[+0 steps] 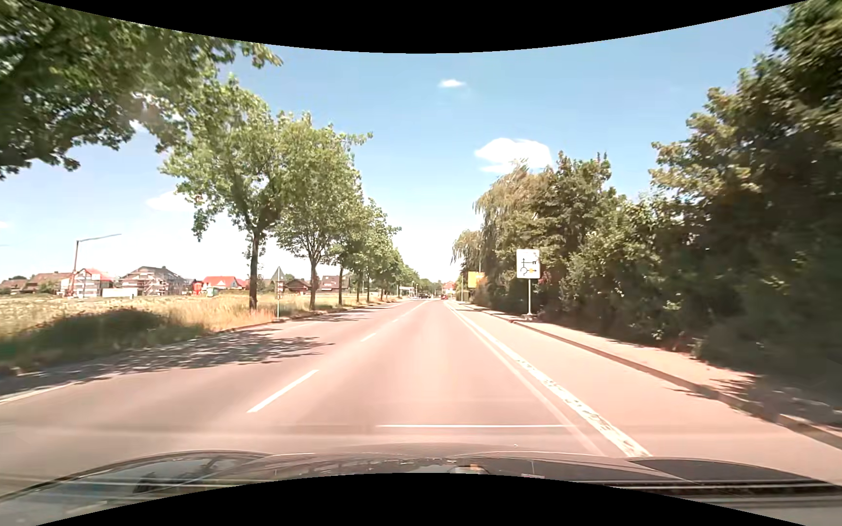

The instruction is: Follow the waypoints while adhering to traffic rules and regulations

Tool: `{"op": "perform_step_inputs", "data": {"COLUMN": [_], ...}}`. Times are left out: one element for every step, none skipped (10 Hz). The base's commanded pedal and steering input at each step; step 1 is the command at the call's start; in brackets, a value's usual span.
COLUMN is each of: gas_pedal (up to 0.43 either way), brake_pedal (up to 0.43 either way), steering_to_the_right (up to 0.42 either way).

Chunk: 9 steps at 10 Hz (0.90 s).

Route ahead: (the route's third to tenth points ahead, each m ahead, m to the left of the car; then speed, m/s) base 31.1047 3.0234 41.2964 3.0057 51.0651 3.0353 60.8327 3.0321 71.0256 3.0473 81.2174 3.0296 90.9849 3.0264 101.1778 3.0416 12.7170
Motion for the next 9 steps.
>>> {"op": "perform_step_inputs", "data": {"gas_pedal": [0.0,0.0,0.0,0.0,0.0,0.0,0.0,0.0,0.0], "brake_pedal": [0.03,0.03,0.037,0.037,0.03,0.03,0.037,0.037,0.037], "steering_to_the_right": [-0.001,-0.001,-0.001,0.0,0.0,0.0,0.0,0.0,0.0]}}
